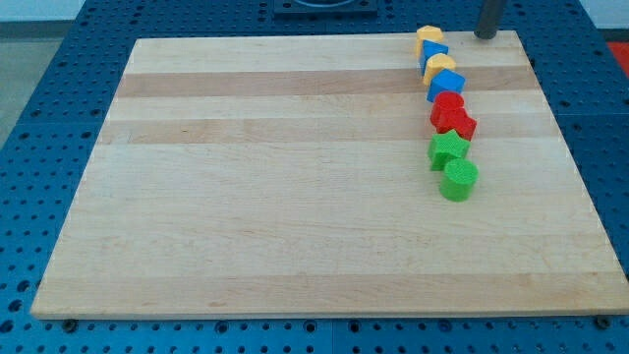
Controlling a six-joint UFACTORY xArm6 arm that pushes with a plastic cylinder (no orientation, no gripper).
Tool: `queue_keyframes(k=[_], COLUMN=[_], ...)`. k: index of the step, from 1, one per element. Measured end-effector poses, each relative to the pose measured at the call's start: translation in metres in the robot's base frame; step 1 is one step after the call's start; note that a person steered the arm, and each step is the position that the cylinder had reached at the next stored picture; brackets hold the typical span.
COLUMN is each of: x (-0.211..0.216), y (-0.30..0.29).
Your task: Separate the group of blocks
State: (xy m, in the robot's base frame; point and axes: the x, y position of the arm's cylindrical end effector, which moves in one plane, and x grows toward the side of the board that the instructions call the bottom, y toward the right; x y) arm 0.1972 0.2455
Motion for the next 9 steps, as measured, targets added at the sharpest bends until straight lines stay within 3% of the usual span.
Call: queue_keyframes(k=[1, 2, 3, 4, 5, 6, 7, 8, 9], x=[0.001, 0.041, 0.086, 0.148, 0.249, 0.333, 0.378, 0.348, 0.315], y=[0.0, 0.071, 0.073, 0.1, 0.092, 0.0, -0.131, -0.174, -0.17])
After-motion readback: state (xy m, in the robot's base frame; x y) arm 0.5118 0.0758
